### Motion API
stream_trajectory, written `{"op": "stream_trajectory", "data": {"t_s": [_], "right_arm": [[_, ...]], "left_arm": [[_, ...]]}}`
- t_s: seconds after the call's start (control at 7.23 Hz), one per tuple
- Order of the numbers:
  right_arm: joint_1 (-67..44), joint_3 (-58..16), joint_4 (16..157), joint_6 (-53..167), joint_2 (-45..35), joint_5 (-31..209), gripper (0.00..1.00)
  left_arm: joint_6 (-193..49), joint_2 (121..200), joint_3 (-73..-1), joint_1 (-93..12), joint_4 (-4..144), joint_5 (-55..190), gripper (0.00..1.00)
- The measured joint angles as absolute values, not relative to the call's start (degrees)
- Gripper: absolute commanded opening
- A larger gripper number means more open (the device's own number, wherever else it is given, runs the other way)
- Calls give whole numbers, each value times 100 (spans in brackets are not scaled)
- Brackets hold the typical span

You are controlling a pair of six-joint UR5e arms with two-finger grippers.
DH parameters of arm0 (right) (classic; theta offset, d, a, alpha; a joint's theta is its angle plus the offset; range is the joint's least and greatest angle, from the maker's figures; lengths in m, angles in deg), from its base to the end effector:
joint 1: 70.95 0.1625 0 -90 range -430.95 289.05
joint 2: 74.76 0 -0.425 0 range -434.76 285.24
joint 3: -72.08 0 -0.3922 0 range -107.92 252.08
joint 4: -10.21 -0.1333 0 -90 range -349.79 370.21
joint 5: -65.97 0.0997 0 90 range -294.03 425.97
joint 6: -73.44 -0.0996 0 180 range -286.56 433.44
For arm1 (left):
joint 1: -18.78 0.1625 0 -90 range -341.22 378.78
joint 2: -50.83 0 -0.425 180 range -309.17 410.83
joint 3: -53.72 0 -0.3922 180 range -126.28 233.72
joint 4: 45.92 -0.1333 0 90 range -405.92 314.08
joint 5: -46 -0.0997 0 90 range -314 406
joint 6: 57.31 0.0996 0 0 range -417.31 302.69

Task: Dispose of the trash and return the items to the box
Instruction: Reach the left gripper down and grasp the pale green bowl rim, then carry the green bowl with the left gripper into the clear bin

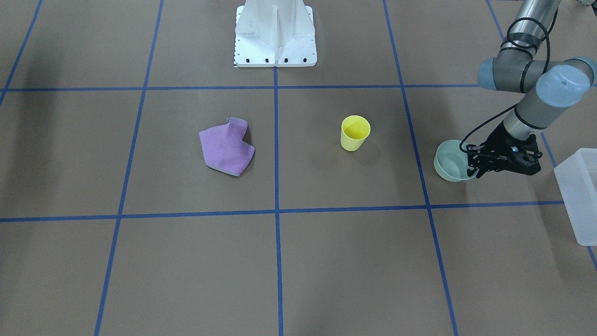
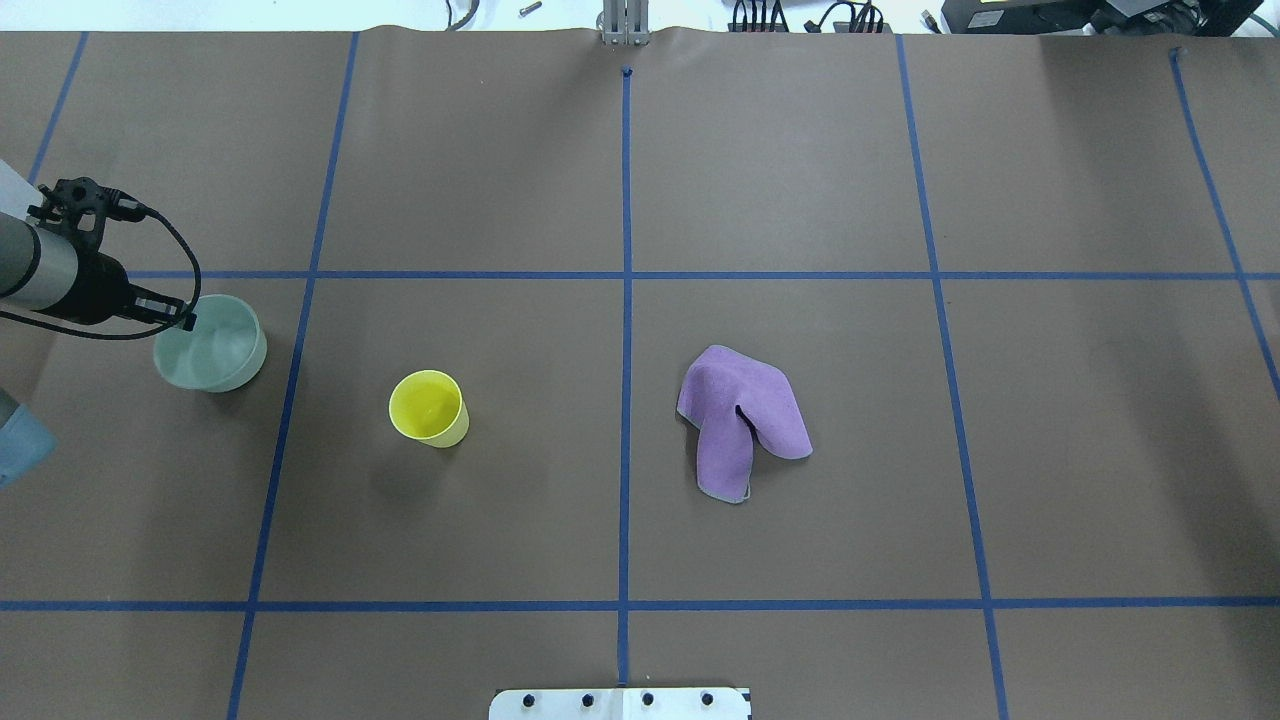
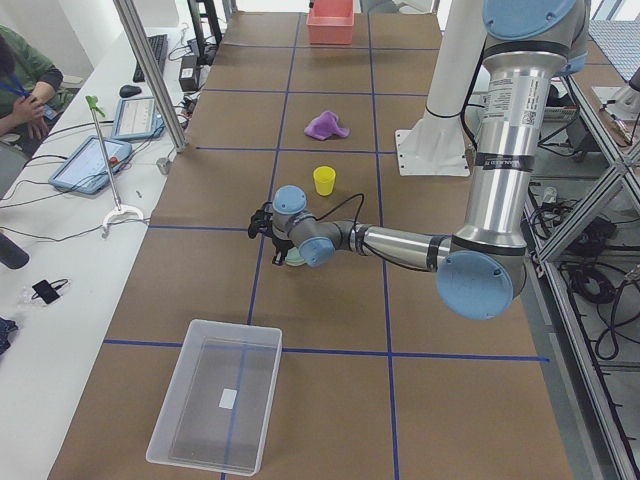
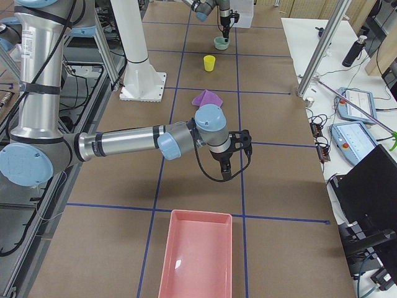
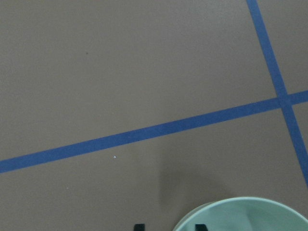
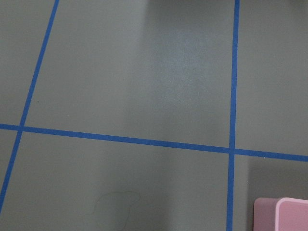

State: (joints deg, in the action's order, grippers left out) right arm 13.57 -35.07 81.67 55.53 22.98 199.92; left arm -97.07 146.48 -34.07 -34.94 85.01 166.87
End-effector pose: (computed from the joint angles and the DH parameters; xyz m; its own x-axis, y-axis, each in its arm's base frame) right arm 0.0208 -0.4554 0.5361 0.6783 -0.1031 0.7275 -0.1306 0.9574 0.2575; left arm 0.2677 -0.5036 0.5533 0.6392 0.2442 -0.7292 -0.0184 0.9528 0.3030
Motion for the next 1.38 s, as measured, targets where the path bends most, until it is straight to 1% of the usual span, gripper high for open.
{"op": "stream_trajectory", "data": {"t_s": [0.14,0.41,0.69,0.97,1.11,1.24,1.38], "right_arm": [[1349,-3506,8166,5551,2298,19992,100],[1327,-3503,8166,5551,2297,19992,100],[1294,-3486,8166,5550,2298,19992,100],[1261,-3475,8166,5545,2298,19991,100],[1249,-3469,8166,5543,2298,19991,100],[1239,-3460,8164,5542,2298,19989,100],[1229,-3447,8161,5542,2298,19986,100]], "left_arm": [[-9679,14621,-3466,-3527,8500,16835,0],[-9374,14548,-3551,-4044,8458,17332,0],[-8855,14460,-3540,-4987,8144,17706,0],[-7995,14517,-3509,-6124,7151,17938,0],[-7411,14598,-3357,-6585,6724,17943,0],[-6745,14751,-2934,-6966,6518,17937,0],[-6177,14992,-2342,-7224,6469,17888,0]]}}
